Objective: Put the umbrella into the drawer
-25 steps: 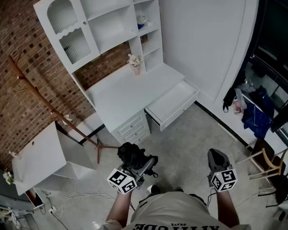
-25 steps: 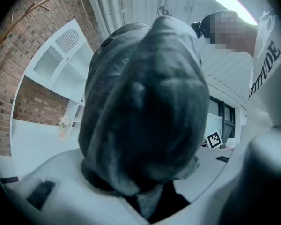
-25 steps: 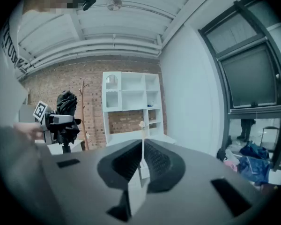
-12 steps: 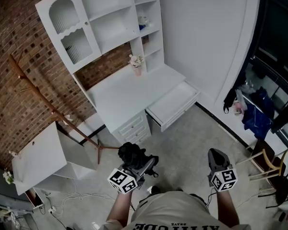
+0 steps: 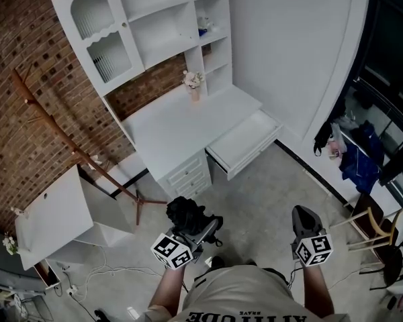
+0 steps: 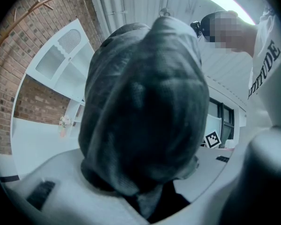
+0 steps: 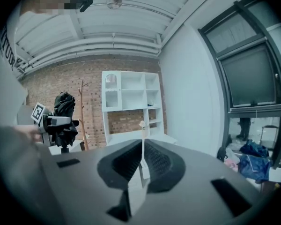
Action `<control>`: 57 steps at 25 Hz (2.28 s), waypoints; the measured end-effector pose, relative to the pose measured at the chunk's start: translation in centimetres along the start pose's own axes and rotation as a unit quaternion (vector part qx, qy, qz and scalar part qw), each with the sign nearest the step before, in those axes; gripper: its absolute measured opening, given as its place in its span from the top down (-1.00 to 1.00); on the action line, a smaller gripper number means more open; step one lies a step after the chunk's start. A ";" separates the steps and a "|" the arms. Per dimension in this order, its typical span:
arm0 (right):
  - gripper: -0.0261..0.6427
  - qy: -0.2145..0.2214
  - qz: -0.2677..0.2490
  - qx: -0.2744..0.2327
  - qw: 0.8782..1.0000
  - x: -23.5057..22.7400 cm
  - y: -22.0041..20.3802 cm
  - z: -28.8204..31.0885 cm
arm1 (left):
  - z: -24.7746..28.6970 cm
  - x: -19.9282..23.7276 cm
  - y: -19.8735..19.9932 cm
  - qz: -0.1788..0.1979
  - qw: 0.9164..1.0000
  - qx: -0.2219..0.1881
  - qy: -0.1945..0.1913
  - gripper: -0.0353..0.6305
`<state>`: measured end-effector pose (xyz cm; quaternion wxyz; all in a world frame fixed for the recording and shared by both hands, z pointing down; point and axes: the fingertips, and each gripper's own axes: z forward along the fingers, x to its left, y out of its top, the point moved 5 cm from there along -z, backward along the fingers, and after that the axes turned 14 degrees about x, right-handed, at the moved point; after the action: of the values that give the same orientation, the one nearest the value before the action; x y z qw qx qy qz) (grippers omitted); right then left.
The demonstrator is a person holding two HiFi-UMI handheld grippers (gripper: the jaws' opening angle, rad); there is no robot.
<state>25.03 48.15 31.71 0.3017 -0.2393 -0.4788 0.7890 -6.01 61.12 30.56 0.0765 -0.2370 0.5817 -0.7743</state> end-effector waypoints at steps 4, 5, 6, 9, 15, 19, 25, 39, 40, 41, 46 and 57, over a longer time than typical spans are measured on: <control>0.81 -0.002 0.001 0.005 1.000 1.2 -0.1 0.5 | -0.8 0.9 -0.5 -0.006 1.000 0.004 -0.003 0.17; 0.82 -0.004 0.002 0.006 1.000 1.4 -0.1 0.6 | -0.9 1.2 -0.7 -0.007 1.000 0.004 -0.004 0.17; 0.81 -0.005 0.003 0.007 1.000 1.7 -0.2 0.8 | -1.1 1.5 -0.8 -0.008 1.000 0.005 -0.005 0.17; 0.81 -0.009 0.005 0.011 1.000 2.6 -0.4 1.4 | -1.6 2.4 -1.0 -0.011 1.000 0.005 -0.013 0.18; 0.81 -0.020 0.007 0.017 1.000 4.4 -0.7 2.4 | -2.5 3.9 -1.4 -0.013 0.999 0.011 -0.034 0.18; 0.81 -0.027 0.008 0.019 0.999 5.5 -0.7 2.8 | -3.0 4.9 -1.4 -0.014 0.999 0.014 -0.047 0.18; 0.81 -0.034 0.011 0.026 0.999 6.2 -1.1 3.2 | -3.3 6.1 -1.5 -0.012 0.998 0.021 -0.052 0.19; 0.81 -0.032 0.022 0.039 0.999 4.3 -0.7 6.1 | -1.0 8.3 -1.9 -0.032 0.998 0.040 -0.044 0.20; 0.81 -0.029 0.023 0.039 0.999 4.1 -0.7 6.7 | -0.7 8.6 -1.9 -0.034 0.998 0.041 -0.041 0.20; 0.81 -0.025 0.024 0.040 0.999 3.8 -0.6 7.3 | -0.4 8.9 -1.8 -0.036 0.998 0.041 -0.037 0.20; 0.81 -0.004 0.025 0.044 0.999 2.0 0.5 10.6 | 1.8 10.2 -0.5 -0.043 0.998 0.039 -0.023 0.20; 0.81 0.040 0.019 0.057 0.997 -3.8 3.8 18.0 | 9.1 13.1 2.5 -0.046 0.998 0.044 0.007 0.20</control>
<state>14.73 33.12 36.30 0.3185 -0.2622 -0.4164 0.8102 -13.70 47.27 33.74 0.0472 -0.2544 0.5359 -0.8036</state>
